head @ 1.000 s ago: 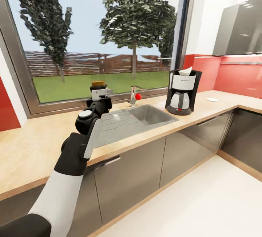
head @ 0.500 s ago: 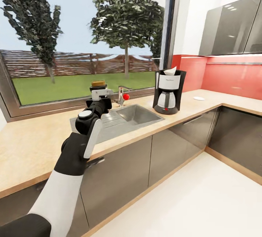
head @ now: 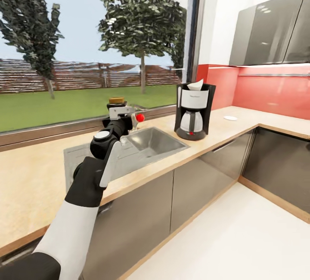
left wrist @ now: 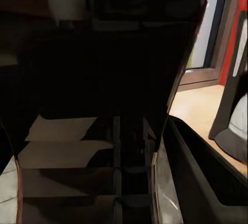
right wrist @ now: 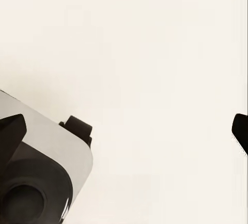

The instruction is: Set up a coffee station on the kitchen countertop: keep the coffee maker on the countertop, move the bottle of coffee from the kitchen shelf to the counter next to the coffee maker, place a paper coffee filter on top of the coffee maker, put the saucer next to the coffee maker with the coffee cup on the saucer, and place the electric kettle next to the coffee maker.

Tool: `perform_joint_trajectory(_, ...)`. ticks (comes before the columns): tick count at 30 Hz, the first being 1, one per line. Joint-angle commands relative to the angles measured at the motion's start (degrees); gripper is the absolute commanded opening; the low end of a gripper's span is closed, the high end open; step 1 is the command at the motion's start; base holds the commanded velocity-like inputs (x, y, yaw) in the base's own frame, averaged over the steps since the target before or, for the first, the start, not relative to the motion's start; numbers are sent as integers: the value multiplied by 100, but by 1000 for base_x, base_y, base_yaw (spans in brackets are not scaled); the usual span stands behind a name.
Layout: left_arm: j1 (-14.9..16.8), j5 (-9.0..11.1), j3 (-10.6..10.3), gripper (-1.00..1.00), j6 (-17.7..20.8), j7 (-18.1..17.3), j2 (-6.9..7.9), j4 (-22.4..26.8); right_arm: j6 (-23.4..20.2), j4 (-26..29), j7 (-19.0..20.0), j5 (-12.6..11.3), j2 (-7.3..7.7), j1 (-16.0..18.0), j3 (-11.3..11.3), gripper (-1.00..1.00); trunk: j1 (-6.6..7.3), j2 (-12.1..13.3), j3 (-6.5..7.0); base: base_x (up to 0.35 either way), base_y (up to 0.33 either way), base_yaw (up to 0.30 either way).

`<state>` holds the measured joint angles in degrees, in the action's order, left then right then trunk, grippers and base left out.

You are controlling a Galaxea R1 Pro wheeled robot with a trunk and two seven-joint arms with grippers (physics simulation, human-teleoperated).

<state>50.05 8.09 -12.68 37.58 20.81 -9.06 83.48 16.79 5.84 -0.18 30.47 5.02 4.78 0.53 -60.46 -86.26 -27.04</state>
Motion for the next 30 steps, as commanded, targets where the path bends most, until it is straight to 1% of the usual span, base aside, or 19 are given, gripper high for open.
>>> perform_joint_trajectory(1, 5, 48, -7, -100, 22, 46, 1, 6, 18, -5, -1, 11, 1, 5, 3, 100, -3, -3, -4, 310, -125, -243)
perform_joint_trajectory(10, 5, 47, -7, -100, 22, 46, 1, 2, 18, -6, 1, 11, 4, 5, 0, 100, -3, -3, 20, 272, -178, -261)
perform_joint_trajectory(23, 5, 47, -7, -100, 22, 46, 1, 2, 18, -7, -1, 11, 4, 5, -1, 100, -3, -3, 58, 189, -249, -267)
perform_joint_trajectory(26, 5, 45, -7, -100, 22, 46, 1, 2, 18, -6, -5, 11, 1, 5, -1, 100, -3, -3, 62, 62, -208, -112)
perform_joint_trajectory(30, 5, 51, -6, -100, 22, 46, 1, -89, 24, -4, -8, 11, 0, 5, -1, 100, -3, -3, 62, 10, -35, -18)
